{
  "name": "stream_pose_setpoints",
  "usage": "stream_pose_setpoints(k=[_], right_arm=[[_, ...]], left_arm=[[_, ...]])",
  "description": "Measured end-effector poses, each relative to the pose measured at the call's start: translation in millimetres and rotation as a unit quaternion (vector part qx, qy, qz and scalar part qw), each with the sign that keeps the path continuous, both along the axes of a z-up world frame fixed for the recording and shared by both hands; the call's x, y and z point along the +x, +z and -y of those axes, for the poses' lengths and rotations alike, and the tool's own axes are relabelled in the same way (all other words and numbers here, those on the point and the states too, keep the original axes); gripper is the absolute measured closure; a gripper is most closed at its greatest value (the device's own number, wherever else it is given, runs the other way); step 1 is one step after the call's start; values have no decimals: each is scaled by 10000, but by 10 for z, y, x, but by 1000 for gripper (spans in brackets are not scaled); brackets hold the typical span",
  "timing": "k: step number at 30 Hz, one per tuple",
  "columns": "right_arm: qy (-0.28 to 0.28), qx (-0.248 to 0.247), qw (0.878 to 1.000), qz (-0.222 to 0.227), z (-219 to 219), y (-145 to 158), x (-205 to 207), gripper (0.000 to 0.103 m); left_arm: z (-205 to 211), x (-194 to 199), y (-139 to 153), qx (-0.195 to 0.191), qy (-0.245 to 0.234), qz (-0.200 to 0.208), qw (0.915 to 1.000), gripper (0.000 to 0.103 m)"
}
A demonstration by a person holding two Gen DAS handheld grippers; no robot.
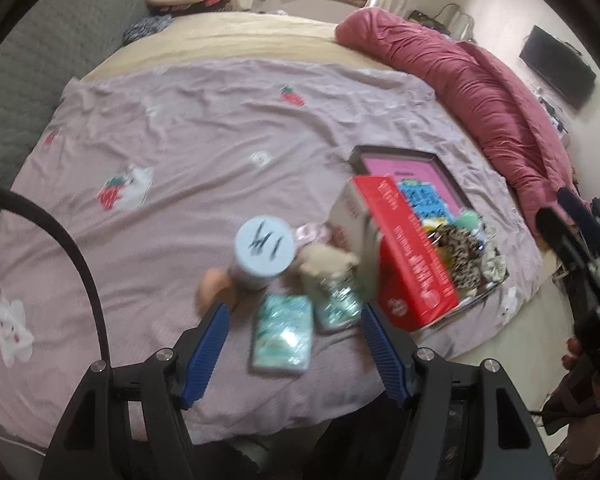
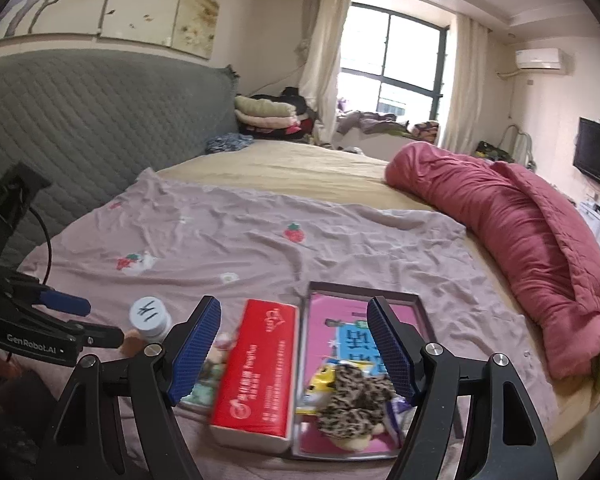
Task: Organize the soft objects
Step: 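Move both tools toward the green tissue pack and the bunny plush, then grasp the green 'Flower' tissue pack with the left tool while the right tool grasps the bunny plush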
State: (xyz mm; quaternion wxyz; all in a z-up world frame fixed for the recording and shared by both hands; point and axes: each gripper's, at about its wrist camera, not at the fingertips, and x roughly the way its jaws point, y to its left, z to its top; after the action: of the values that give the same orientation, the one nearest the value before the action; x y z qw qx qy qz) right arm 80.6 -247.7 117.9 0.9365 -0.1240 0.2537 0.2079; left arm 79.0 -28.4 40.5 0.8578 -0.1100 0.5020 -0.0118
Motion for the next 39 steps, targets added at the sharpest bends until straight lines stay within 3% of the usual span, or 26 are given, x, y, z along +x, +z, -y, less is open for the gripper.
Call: stream_pose_setpoints(k=[10, 25, 30, 39], right_arm=[[437, -149, 9986, -263, -389, -135, -62, 26], [638, -451, 9953, -581, -588, -372, 7, 26], [737, -684, 9929, -627, -654, -476, 44, 26], [1061, -1314, 9830, -714, -818, -760, 150, 26]], left_arm=[[-121, -203, -303, -141, -40, -292, 9995, 35], [59, 29, -870, -176, -253, -803, 9963, 35], [143, 159, -1072, -57, -252, -969, 9950, 35], [105, 354, -1323, -321, -201, -1098, 9932, 35]])
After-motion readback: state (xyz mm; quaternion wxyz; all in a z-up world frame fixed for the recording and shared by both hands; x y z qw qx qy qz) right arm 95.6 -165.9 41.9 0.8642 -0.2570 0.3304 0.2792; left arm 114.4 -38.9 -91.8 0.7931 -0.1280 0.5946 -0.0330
